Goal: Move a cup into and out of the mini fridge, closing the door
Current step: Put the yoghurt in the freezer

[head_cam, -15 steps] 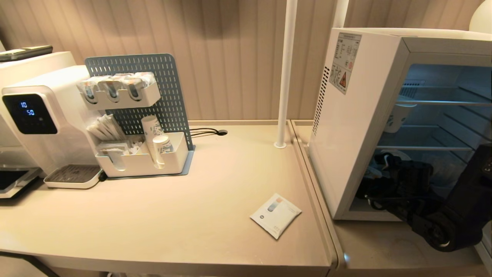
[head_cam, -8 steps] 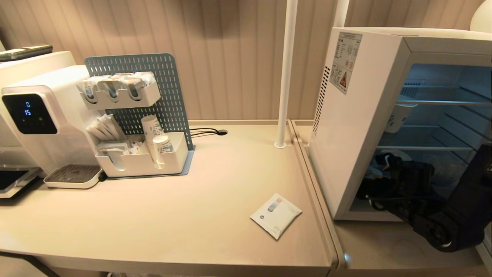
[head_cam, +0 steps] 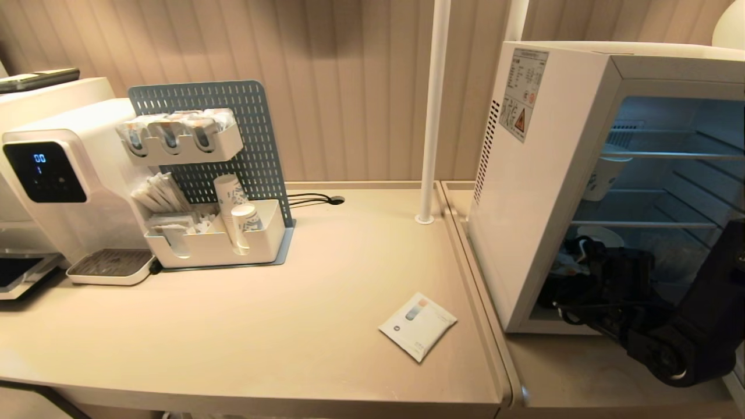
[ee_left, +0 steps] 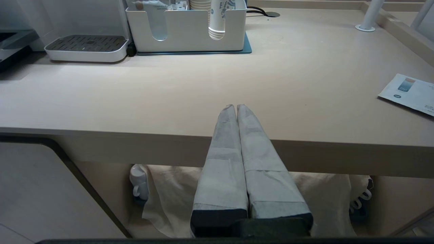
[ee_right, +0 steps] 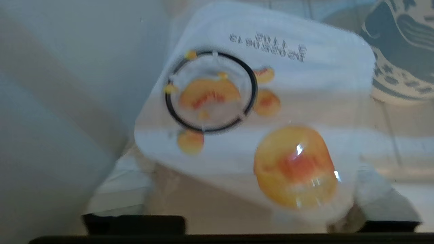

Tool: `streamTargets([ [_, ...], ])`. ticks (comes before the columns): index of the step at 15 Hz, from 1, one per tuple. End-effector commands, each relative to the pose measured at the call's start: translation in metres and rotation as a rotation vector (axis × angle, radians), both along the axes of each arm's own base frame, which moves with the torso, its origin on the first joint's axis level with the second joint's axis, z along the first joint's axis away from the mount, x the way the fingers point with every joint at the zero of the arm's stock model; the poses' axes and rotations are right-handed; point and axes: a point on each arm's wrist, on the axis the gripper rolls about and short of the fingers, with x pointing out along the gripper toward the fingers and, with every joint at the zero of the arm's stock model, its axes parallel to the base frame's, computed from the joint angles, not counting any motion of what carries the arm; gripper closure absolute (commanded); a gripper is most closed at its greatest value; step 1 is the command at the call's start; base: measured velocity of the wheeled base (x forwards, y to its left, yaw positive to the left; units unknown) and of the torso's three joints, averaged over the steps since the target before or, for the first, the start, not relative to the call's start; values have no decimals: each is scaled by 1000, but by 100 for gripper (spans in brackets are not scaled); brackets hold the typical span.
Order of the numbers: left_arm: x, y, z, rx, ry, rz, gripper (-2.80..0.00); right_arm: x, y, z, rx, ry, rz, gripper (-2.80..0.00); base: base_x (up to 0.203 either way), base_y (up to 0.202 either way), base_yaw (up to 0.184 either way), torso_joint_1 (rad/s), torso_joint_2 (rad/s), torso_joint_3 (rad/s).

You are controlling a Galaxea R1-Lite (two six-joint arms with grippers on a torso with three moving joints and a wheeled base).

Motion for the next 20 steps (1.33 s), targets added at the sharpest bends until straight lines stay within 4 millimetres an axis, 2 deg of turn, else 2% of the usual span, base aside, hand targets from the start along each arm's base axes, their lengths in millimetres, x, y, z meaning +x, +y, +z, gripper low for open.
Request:
streamTargets([
  [1, 0, 0, 0, -1, 2, 0, 0, -4, 3, 8, 3, -23, 9, -280, 0, 0, 0, 0, 0, 0],
  [7, 0, 0, 0, -1, 2, 0, 0, -41, 8, 39, 7, -45, 34, -280, 0, 0, 0, 0, 0, 0],
  [13, 0, 0, 0, -1, 2, 0, 0, -85, 2, 56, 15, -61, 40, -280, 0, 0, 0, 0, 0, 0],
  [14, 0, 0, 0, -1, 3, 0, 0, -95, 1, 61, 18, -77, 44, 0, 0, 0, 0, 0, 0, 0],
  [20, 0, 0, 0, 0, 2, 0, 0, -157, -5, 99, 7, -227, -1, 0, 0, 0, 0, 0, 0, 0],
])
